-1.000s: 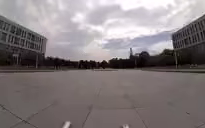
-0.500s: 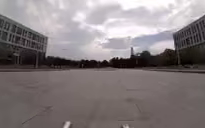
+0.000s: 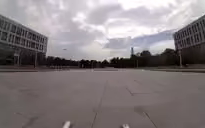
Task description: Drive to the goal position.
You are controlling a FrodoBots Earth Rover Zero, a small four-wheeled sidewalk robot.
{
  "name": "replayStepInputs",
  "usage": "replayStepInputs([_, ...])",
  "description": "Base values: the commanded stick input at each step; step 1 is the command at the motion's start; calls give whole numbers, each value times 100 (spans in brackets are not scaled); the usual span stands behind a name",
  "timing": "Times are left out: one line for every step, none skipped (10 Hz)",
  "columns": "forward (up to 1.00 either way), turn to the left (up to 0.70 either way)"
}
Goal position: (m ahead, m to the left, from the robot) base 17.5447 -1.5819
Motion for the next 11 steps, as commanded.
replayStepInputs([70,0])
replayStepInputs([70,0])
replayStepInputs([70,0])
replayStepInputs([70,0])
replayStepInputs([70,0])
replayStepInputs([70,0])
replayStepInputs([70,0])
replayStepInputs([70,0])
replayStepInputs([70,0])
replayStepInputs([70,0])
replayStepInputs([70,0])
